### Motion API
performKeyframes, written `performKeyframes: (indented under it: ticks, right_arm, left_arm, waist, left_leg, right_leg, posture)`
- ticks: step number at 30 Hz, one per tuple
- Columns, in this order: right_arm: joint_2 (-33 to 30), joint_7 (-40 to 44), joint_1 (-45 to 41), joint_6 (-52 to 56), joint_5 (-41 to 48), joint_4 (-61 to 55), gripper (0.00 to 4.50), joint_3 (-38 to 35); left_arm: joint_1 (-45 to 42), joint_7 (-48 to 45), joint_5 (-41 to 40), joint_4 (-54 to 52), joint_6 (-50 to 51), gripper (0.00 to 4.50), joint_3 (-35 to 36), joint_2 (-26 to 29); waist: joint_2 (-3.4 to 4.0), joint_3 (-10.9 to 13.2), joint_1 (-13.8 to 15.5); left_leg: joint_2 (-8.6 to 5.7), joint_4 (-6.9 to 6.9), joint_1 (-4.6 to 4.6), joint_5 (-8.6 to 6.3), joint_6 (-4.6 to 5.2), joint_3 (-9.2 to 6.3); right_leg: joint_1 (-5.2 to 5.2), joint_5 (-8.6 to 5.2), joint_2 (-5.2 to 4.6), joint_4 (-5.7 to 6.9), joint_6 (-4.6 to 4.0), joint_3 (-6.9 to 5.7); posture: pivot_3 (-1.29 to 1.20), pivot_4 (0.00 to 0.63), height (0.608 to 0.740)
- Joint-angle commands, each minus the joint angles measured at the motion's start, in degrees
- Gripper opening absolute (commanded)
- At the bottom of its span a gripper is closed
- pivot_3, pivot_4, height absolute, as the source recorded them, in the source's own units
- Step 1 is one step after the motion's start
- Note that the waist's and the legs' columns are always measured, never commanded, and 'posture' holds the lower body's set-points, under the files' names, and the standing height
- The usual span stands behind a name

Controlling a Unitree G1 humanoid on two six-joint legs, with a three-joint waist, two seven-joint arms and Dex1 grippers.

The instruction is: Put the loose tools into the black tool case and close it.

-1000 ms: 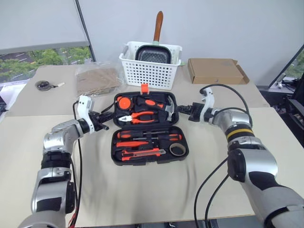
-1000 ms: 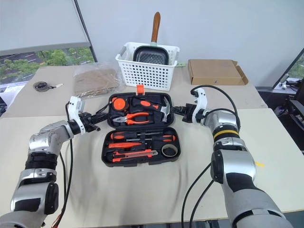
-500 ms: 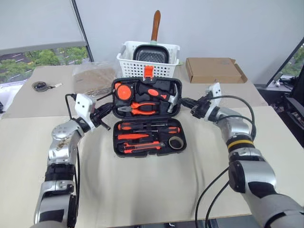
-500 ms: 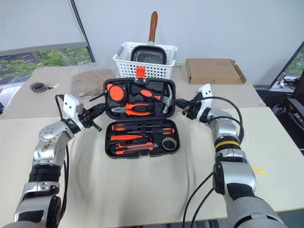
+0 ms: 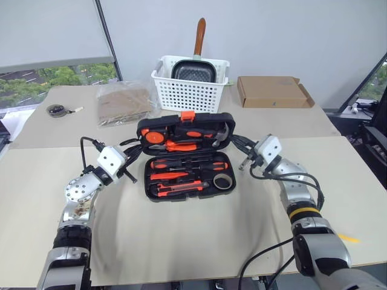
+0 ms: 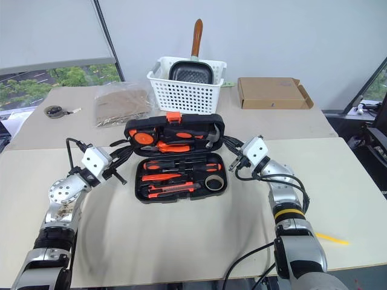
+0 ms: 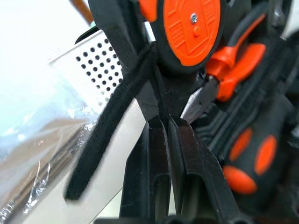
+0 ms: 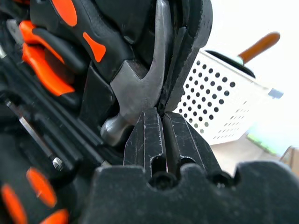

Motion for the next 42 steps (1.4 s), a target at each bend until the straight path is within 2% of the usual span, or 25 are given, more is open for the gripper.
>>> performKeyframes:
  ticks: [1, 2, 5, 7, 8, 9, 10, 11, 15, 16, 18, 22, 26, 28, 32, 38, 42]
  right_arm:
    - [-2.75, 1.59, 2.13, -4.21, 0.87, -2.80, 0.73, 0.76]
    - [-3.27, 2.05, 2.97, -4.21, 1.35, -3.30, 0.91, 0.88]
    - [-8.29, 11.60, 9.24, 2.91, 5.87, -10.17, 1.89, 2.63]
    - [-14.70, 20.75, 15.26, 12.50, 9.81, -17.64, 2.62, 3.95]
    - [-17.06, 23.70, 17.46, 16.12, 11.33, -20.66, 3.17, 4.30]
    - [-19.49, 26.54, 19.88, 20.34, 13.25, -23.64, 3.31, 4.44]
    - [-22.40, 29.18, 22.60, 25.73, 15.17, -27.48, 3.70, 4.78]
    - [-24.83, 31.35, 24.96, 30.44, 16.98, -31.17, 4.00, 5.05]
    - [-29.14, 33.05, 31.02, 47.56, 23.01, -46.81, 4.00, 6.53]
    - [-29.00, 32.34, 31.63, 50.91, 23.84, -50.07, 4.00, 7.25]
    - [-27.55, 29.89, 31.80, 55.95, 24.57, -54.71, 4.00, 8.58]
    - [-20.69, 21.71, 28.31, 62.62, 22.97, -57.06, 4.00, 10.76]
    - [-13.00, 13.17, 22.77, 62.60, 19.18, -52.37, 4.00, 10.90]
    - [-9.35, 8.52, 19.14, 61.62, 17.46, -48.58, 4.00, 9.74]
    - [-3.58, -0.05, 12.96, 57.11, 13.80, -40.71, 4.00, 7.56]
    - [2.71, -8.97, 7.21, 51.35, 10.22, -31.89, 4.00, 5.59]
    - [2.95, -9.14, 9.61, 53.05, 10.81, -35.79, 4.00, 5.11]
  left_arm:
    - [4.50, -6.60, -3.53, -2.46, -3.06, 1.39, -1.10, 2.77]
    - [5.69, -7.58, -4.09, -3.05, -4.04, 1.68, -1.17, 3.21]
    - [11.52, -9.11, -6.69, -5.07, -6.08, 2.70, 0.75, 4.82]
    - [17.01, -10.75, -9.03, -6.18, -6.27, 3.44, 2.73, 6.43]
    - [18.85, -11.25, -9.52, -6.13, -6.75, 3.99, 3.35, 7.13]
    - [20.51, -11.24, -9.42, -5.11, -7.50, 4.16, 4.15, 7.89]
    - [21.55, -10.42, -9.53, -3.40, -7.27, 4.49, 5.39, 8.48]
    - [22.02, -9.62, -9.52, -1.66, -7.12, 4.50, 6.50, 8.90]
    - [17.05, -5.13, -10.84, 3.67, -2.42, 4.50, 9.22, 8.61]
    - [14.81, -4.56, -11.04, 4.11, -1.14, 4.50, 9.07, 8.35]
    - [10.75, -4.01, -12.33, 3.51, 2.02, 4.50, 8.66, 7.77]
    - [0.00, -1.63, -15.97, 1.67, 10.34, 4.50, 9.03, 6.13]
    - [-10.01, -2.83, -16.74, 0.53, 14.34, 4.50, 6.47, 4.09]
    - [-14.03, -5.47, -17.03, -1.00, 16.39, 4.50, 3.87, 2.46]
    - [-19.10, -9.41, -17.00, -1.69, 21.49, 4.50, -0.94, -1.48]
    - [-22.75, -12.22, -11.29, 6.72, 21.72, 4.50, -7.33, -6.19]
    - [-24.17, -13.11, -8.93, 11.01, 21.26, 4.50, -9.10, -7.85]
  waist:
    - [0.00, 0.00, -0.04]
    - [0.01, 0.00, -0.05]
    - [0.01, 0.00, 0.20]
    - [0.05, -0.01, 0.68]
    - [0.13, -0.05, 0.69]
    - [0.15, -0.05, 0.68]
    - [0.13, -0.05, 0.70]
    - [0.14, -0.05, 0.81]
    - [0.11, -0.03, 1.28]
    - [0.06, -0.01, 1.44]
    - [-0.03, 0.04, 2.00]
    - [-0.24, 0.05, 2.38]
    - [-0.38, 0.05, 2.53]
    - [-0.42, 0.05, 2.07]
    - [-0.42, 0.05, 1.69]
    - [-0.43, 0.05, 0.97]
    - [-0.42, 0.05, 0.46]
  left_leg:
    - [0.02, 0.00, 0.01, -0.04, 0.08, 0.03]
    - [0.05, 0.00, 0.04, -0.03, 0.07, 0.04]
    - [0.09, -0.01, 0.07, -0.05, 0.07, 0.08]
    - [0.09, -0.01, 0.00, -0.11, 0.16, 0.06]
    - [0.10, 0.00, -0.04, -0.34, 0.55, 0.02]
    - [0.10, 0.00, 0.00, -0.44, 0.66, 0.05]
    - [0.07, 0.02, 0.02, -0.52, 0.77, 0.06]
    - [0.08, 0.04, 0.00, -0.55, 0.80, 0.05]
    - [0.12, 0.10, 0.06, -0.54, 0.78, -0.01]
    - [0.16, 0.10, 0.13, -0.72, 0.46, 0.01]
    - [0.27, 0.11, 0.10, -0.76, 0.26, -0.02]
    - [0.36, 0.12, 0.00, -0.44, -0.05, -0.09]
    - [0.29, 0.15, -0.17, -0.21, -0.09, -0.09]
    - [0.22, 0.14, -0.19, -0.05, 0.23, -0.05]
    - [0.10, 0.13, -0.31, 0.16, 0.25, 0.02]
    - [0.09, 0.02, -0.31, 0.27, 0.05, 0.04]
    - [0.10, 0.04, -0.37, 0.25, 0.09, 0.03]
  right_leg:
    - [-0.01, 0.00, 0.02, 0.00, 0.00, 0.00]
    - [-0.01, 0.00, 0.02, 0.00, -0.01, 0.01]
    - [0.01, -0.02, 0.00, -0.01, -0.04, 0.01]
    - [0.01, -0.02, -0.03, -0.09, -0.09, 0.00]
    - [-0.01, 0.01, -0.13, -0.12, -0.23, 0.02]
    - [0.00, 0.06, -0.20, -0.14, -0.32, 0.06]
    - [0.03, 0.10, -0.34, -0.14, -0.50, 0.02]
    - [0.02, 0.09, -0.53, -0.22, -0.48, -0.06]
    - [0.03, -0.14, -0.76, -0.21, -0.12, -0.26]
    - [0.06, -0.08, -0.94, -0.19, -0.01, -0.44]
    - [0.04, -0.04, -0.96, -0.21, 0.08, -0.70]
    - [0.00, 0.07, -0.93, -0.23, 0.27, -1.22]
    - [-0.02, 0.21, -0.92, -0.22, 0.41, -1.61]
    - [-0.01, 0.28, -0.91, -0.23, 0.32, -1.60]
    - [-0.08, 0.37, -0.89, -0.27, 0.16, -1.56]
    - [-0.07, 0.37, -0.78, -0.25, 0.14, -1.58]
    - [-0.08, 0.37, -0.77, -0.26, 0.15, -1.57]
  posture:
    - [0.00, 0.150, 0.700]
    - [0.00, 0.150, 0.700]
    - [0.00, 0.150, 0.700]
    - [0.00, 0.150, 0.700]
    - [0.00, 0.150, 0.700]
    - [0.00, 0.150, 0.700]
    - [0.00, 0.150, 0.700]
    - [0.00, 0.150, 0.700]
    - [0.00, 0.150, 0.700]
    - [0.00, 0.150, 0.700]
    - [0.00, 0.150, 0.700]
    - [0.00, 0.150, 0.700]
    - [0.00, 0.150, 0.700]
    - [0.00, 0.150, 0.700]
    - [0.00, 0.150, 0.700]
    - [0.00, 0.150, 0.700]
    - [0.00, 0.150, 0.700]
